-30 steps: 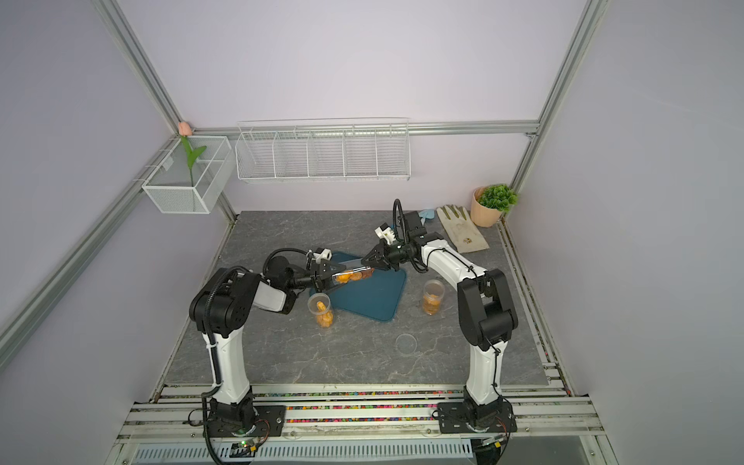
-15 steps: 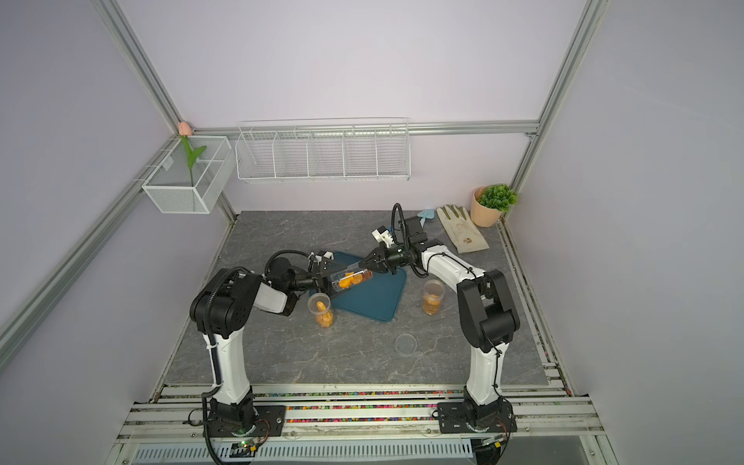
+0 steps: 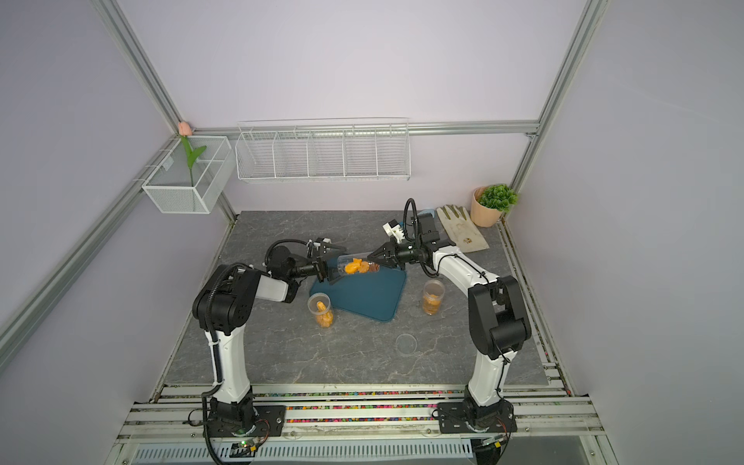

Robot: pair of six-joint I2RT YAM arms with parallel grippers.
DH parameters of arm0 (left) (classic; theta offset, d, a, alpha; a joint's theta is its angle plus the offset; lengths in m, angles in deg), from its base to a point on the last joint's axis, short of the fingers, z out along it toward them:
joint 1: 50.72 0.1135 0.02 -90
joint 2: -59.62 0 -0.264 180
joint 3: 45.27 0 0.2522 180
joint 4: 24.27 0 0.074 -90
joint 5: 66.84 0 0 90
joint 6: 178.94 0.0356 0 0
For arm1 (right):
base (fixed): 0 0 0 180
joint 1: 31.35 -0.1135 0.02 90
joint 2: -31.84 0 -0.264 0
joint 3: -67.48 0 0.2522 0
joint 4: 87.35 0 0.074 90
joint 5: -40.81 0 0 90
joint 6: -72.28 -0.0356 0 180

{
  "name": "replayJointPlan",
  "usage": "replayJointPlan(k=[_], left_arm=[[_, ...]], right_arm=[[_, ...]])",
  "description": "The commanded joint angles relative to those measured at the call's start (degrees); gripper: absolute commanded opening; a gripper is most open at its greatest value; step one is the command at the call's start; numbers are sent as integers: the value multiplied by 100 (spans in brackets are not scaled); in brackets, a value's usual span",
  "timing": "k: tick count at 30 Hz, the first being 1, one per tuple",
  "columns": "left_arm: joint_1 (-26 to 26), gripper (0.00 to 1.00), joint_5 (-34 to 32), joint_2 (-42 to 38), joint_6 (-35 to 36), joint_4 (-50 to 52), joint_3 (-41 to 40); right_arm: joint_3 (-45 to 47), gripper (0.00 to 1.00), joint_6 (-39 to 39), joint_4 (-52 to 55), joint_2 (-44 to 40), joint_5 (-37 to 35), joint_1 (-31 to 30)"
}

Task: Pour the cookies out of the jar
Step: Pour the cookies in the jar onto the tray.

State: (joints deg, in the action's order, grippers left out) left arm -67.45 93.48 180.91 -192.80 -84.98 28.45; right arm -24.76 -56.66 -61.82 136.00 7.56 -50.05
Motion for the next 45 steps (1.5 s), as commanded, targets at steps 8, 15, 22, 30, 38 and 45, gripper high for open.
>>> replayJointPlan(k=[8, 15, 22, 30, 38, 45], left_arm=[[97, 99, -1002, -580, -259, 711, 549], [87, 99, -1467, -868, -99, 1453, 798], [59, 99, -1152, -1711, 2528, 4875, 818], [-100, 99, -1019, -2352, 5189, 8034, 1056], [-265, 99, -994, -2732, 4884, 7245, 639], [-258, 100, -999, -2822, 4758, 7039, 418]], right_arm=[[245, 7, 87, 545, -51, -304, 6], [228, 7, 125, 607, -102, -257, 67], [298, 7, -53, 285, -147, -195, 70], [538, 7, -440, -437, -67, -75, 15], [753, 7, -879, -1238, 52, -15, -288], [852, 7, -1274, -1822, 61, 13, -374]])
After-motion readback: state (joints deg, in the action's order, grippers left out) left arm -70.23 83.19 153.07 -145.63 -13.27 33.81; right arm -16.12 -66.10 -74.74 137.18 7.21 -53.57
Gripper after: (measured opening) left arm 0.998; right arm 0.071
